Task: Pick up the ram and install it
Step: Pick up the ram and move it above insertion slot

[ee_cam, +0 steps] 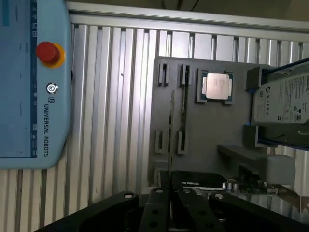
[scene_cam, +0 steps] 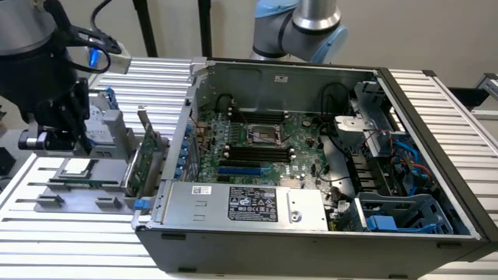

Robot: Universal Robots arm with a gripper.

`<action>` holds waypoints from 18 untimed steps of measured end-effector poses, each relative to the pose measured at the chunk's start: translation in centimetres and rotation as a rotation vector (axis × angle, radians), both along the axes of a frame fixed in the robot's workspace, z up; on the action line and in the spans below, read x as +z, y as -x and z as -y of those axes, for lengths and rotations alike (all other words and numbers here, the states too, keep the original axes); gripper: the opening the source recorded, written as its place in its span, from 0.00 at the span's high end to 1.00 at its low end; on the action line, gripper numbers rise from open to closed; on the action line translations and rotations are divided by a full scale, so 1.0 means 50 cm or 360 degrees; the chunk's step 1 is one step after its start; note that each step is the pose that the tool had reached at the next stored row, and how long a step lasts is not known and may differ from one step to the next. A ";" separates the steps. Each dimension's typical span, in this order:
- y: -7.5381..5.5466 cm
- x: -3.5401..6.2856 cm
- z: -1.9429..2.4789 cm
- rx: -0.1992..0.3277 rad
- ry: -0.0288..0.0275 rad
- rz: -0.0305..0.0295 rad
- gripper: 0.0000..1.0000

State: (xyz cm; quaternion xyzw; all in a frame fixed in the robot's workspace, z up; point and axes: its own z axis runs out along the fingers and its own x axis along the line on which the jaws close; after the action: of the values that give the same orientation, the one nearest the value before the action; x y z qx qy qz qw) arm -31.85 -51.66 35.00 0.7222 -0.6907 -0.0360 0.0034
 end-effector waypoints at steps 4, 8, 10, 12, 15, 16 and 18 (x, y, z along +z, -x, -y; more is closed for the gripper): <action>-0.036 0.035 0.0029 0.0000 0.00001 0.00000 1.00; -0.073 0.059 0.0058 0.0000 0.00000 0.00000 1.00; -0.091 0.065 0.0070 0.0000 0.00000 0.00000 1.00; -0.109 0.070 0.0079 0.0000 0.00002 -0.00002 1.00; -0.136 0.074 0.0087 0.0000 0.00000 -0.00001 1.00; -0.146 0.075 0.0089 0.0000 0.00001 -0.00001 1.00; -0.164 0.077 0.0093 0.0000 0.00000 -0.00001 1.00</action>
State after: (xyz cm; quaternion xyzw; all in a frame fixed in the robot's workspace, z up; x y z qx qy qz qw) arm -23.67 -52.12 38.83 0.7222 -0.6907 -0.0360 0.0035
